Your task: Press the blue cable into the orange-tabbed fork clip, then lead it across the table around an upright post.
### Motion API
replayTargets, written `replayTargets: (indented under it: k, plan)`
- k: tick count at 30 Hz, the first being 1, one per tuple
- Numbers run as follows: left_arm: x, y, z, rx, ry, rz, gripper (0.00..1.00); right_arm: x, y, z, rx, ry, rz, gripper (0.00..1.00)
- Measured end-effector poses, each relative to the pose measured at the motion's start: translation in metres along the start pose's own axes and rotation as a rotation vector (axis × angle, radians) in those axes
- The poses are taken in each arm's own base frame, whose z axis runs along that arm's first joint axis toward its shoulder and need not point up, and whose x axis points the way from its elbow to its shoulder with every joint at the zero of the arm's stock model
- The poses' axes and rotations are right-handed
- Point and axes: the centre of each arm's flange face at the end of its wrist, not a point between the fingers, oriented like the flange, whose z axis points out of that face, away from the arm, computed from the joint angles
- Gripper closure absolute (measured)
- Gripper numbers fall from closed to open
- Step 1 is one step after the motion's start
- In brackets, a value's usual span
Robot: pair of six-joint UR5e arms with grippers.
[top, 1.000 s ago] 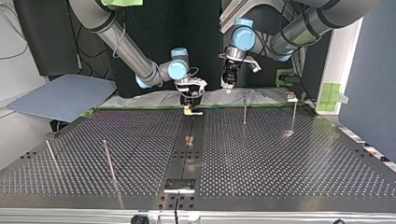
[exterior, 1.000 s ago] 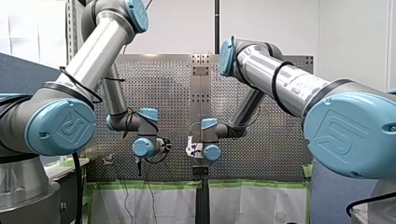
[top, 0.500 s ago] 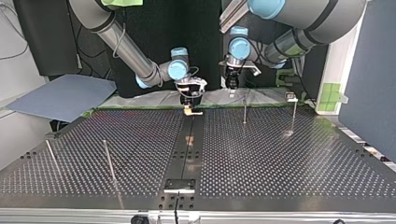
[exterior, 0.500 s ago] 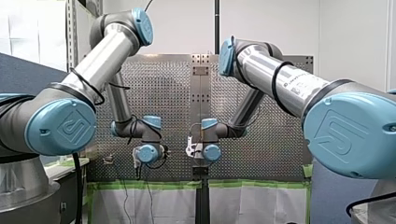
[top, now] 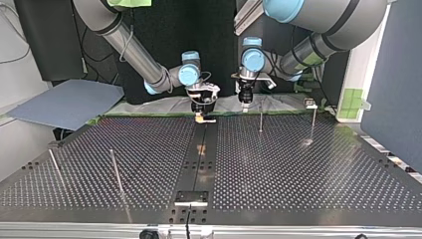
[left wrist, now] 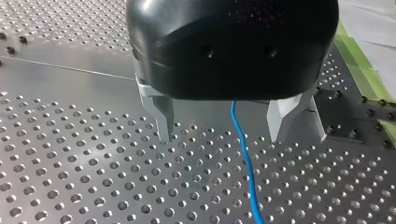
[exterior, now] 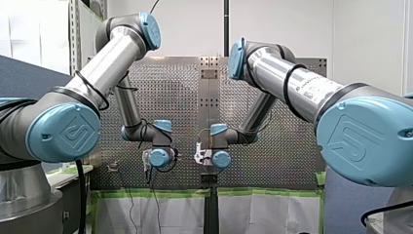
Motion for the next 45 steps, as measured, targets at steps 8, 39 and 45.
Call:
replayTargets:
  k: [8,39,45]
  plan:
    - [0.015,0.002,0.009,-0.014,0.032,0.023,0.0,0.0,0.004,0.002,-0.005,0.0,0.001,1.0]
    - [0.017,-0.003,0.039,-0.091,0.035,0.058,0.0,0.0,0.012,0.004,-0.012,-0.007,-0.015,1.0]
    - [0.016,-0.003,0.04,-0.09,0.028,0.065,0.0,0.0,0.012,0.004,-0.012,-0.007,-0.014,1.0]
